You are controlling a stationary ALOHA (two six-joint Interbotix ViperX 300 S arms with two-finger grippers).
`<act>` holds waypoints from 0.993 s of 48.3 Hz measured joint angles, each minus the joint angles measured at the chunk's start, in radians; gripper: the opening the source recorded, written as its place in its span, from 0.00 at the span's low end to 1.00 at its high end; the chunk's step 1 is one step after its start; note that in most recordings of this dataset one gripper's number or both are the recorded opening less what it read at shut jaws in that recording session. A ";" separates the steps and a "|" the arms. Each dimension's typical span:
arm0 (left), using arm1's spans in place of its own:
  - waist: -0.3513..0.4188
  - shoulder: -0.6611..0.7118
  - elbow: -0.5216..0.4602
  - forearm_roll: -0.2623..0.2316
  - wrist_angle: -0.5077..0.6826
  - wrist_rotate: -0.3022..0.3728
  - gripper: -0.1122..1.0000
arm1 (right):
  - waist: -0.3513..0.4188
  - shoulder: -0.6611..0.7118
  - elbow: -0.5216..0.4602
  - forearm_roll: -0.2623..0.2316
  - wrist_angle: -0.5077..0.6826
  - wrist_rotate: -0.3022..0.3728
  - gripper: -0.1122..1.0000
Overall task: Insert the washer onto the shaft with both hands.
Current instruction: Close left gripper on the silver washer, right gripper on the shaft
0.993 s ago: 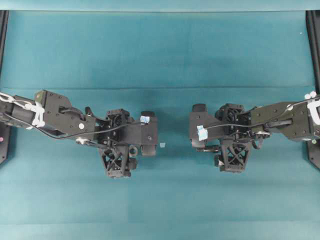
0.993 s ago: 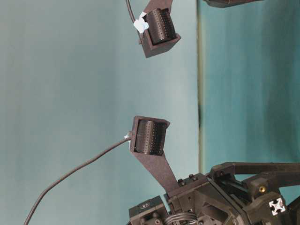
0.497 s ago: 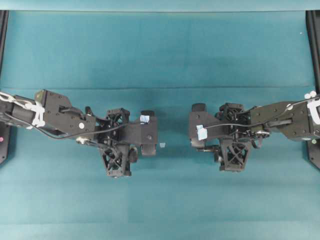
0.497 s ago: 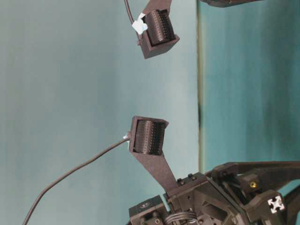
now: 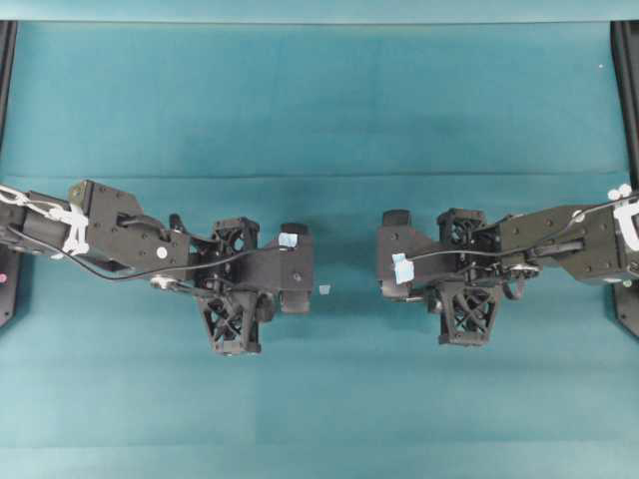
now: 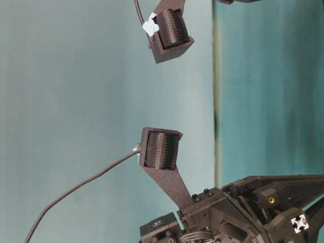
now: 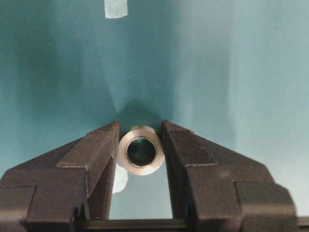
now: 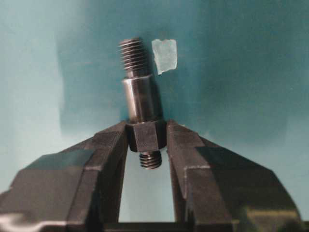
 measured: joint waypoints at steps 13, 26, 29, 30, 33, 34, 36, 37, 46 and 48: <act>0.000 0.000 0.002 0.000 0.000 0.000 0.41 | 0.008 0.000 0.002 0.000 -0.002 0.000 0.11; -0.003 0.002 0.002 0.000 0.000 0.000 0.41 | 0.012 0.002 -0.002 -0.002 -0.002 0.000 0.11; 0.000 0.002 0.000 0.000 0.000 0.000 0.41 | 0.014 0.002 0.000 -0.002 -0.002 0.002 0.11; 0.000 0.002 0.000 0.000 0.000 0.000 0.41 | 0.014 0.002 -0.002 -0.002 -0.002 0.002 0.11; 0.000 0.002 0.000 0.000 0.000 0.000 0.41 | 0.015 0.002 -0.002 -0.002 -0.002 0.002 0.11; 0.000 0.002 0.000 0.000 0.000 0.000 0.41 | 0.015 0.002 -0.002 -0.002 -0.002 0.002 0.11; 0.000 0.002 0.002 0.000 0.000 0.000 0.41 | 0.017 0.002 -0.002 -0.002 -0.002 0.003 0.11; 0.000 0.002 0.002 0.000 -0.002 0.000 0.41 | 0.017 0.002 -0.002 -0.002 -0.002 0.006 0.11; 0.000 0.002 0.002 0.000 0.000 0.000 0.41 | 0.023 0.002 -0.002 0.002 -0.003 0.052 0.10; -0.003 0.002 0.000 0.000 -0.002 0.000 0.41 | 0.023 0.002 -0.002 0.002 -0.005 0.060 0.10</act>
